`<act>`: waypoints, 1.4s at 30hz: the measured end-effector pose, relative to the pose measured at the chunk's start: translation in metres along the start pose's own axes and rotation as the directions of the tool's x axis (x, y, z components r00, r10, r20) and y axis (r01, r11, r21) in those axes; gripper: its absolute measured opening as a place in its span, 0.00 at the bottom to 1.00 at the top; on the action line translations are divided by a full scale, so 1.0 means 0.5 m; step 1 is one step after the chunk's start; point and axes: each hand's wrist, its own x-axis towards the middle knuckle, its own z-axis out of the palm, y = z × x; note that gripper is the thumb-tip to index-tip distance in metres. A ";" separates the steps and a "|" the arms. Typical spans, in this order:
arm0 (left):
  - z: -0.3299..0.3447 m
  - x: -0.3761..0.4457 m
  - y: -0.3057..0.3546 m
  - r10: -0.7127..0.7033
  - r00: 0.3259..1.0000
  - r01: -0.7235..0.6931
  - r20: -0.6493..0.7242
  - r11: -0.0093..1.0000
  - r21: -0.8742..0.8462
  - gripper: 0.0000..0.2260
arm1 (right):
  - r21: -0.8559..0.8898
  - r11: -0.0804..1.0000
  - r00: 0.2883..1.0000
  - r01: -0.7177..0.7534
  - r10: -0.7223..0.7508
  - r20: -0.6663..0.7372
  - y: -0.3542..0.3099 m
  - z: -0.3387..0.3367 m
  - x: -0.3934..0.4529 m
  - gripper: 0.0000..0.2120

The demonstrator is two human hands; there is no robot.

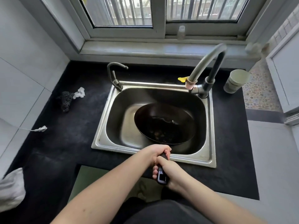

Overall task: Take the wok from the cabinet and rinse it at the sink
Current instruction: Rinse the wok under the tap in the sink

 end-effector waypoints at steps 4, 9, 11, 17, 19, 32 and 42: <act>-0.010 0.003 0.000 -0.026 0.999 0.025 -0.021 0.998 -0.054 0.19 | -0.337 0.942 0.971 0.015 0.066 0.228 -0.013 -0.044 0.000 0.12; -0.021 0.017 -0.007 0.005 1.000 -0.006 -0.022 0.997 -0.073 0.15 | -0.666 0.730 0.973 0.155 0.003 0.230 -0.084 -0.111 0.002 0.19; -0.028 0.018 -0.011 -0.009 1.000 0.006 -0.018 0.991 -0.131 0.13 | -0.720 0.658 0.975 0.220 -0.174 0.138 -0.127 -0.133 0.013 0.19; -0.075 0.011 -0.038 -0.016 1.000 0.018 0.015 0.981 -0.195 0.15 | -0.644 0.684 0.869 0.343 -0.491 -0.058 -0.254 -0.191 0.072 0.15; -0.090 0.006 -0.049 -0.013 0.999 0.021 0.040 0.979 -0.201 0.14 | -0.622 0.684 0.830 0.381 -0.550 -0.096 -0.288 -0.200 0.088 0.12; -0.108 -0.015 -0.108 0.169 0.882 0.110 0.439 0.834 -0.541 0.14 | -0.813 0.309 0.551 0.494 -0.834 0.017 -0.445 -0.195 0.158 0.24; -0.116 -0.026 -0.091 0.051 0.972 0.021 0.228 0.953 -0.304 0.09 | -0.897 0.156 0.501 0.413 -0.862 0.081 -0.463 -0.160 0.132 0.07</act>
